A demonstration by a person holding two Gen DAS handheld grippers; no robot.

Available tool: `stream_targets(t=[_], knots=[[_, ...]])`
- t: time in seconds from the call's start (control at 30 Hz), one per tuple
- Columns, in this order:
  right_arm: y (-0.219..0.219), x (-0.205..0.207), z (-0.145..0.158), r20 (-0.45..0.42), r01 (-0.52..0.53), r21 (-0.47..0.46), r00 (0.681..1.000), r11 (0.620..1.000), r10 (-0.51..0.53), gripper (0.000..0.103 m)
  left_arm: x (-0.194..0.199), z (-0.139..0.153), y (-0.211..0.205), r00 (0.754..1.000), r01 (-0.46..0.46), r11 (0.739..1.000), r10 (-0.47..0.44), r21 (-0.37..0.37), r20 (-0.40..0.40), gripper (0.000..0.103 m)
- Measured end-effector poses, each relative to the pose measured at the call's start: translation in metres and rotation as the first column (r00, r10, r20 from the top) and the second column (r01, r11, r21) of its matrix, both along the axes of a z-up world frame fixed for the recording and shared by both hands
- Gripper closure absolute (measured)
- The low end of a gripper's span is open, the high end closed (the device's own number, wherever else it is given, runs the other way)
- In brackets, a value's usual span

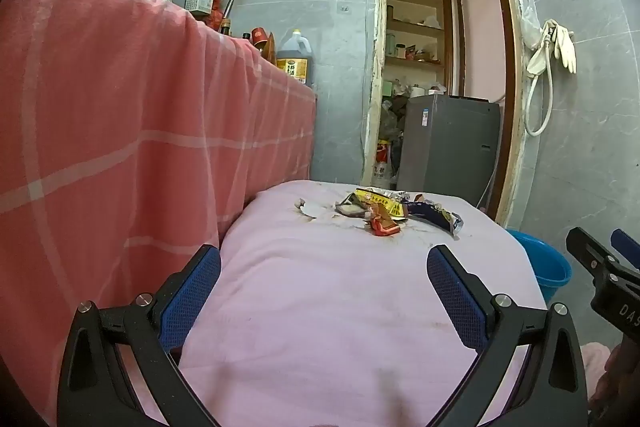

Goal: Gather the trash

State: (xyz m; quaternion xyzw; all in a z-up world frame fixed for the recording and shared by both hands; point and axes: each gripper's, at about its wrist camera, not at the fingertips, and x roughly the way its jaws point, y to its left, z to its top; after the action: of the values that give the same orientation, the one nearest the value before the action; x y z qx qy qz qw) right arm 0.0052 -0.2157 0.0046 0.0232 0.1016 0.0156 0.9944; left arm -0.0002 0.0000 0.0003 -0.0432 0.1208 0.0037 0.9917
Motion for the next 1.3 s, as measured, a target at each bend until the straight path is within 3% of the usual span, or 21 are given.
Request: stream_targets(t=[1.3], knots=[[-0.006, -0.005, 0.0, -0.002, -0.006, 0.027, 1.0, 1.0, 0.006, 0.0, 0.005, -0.009, 0.001, 1.0, -0.006, 1.0, 0.006, -0.002, -0.022, 0.002]])
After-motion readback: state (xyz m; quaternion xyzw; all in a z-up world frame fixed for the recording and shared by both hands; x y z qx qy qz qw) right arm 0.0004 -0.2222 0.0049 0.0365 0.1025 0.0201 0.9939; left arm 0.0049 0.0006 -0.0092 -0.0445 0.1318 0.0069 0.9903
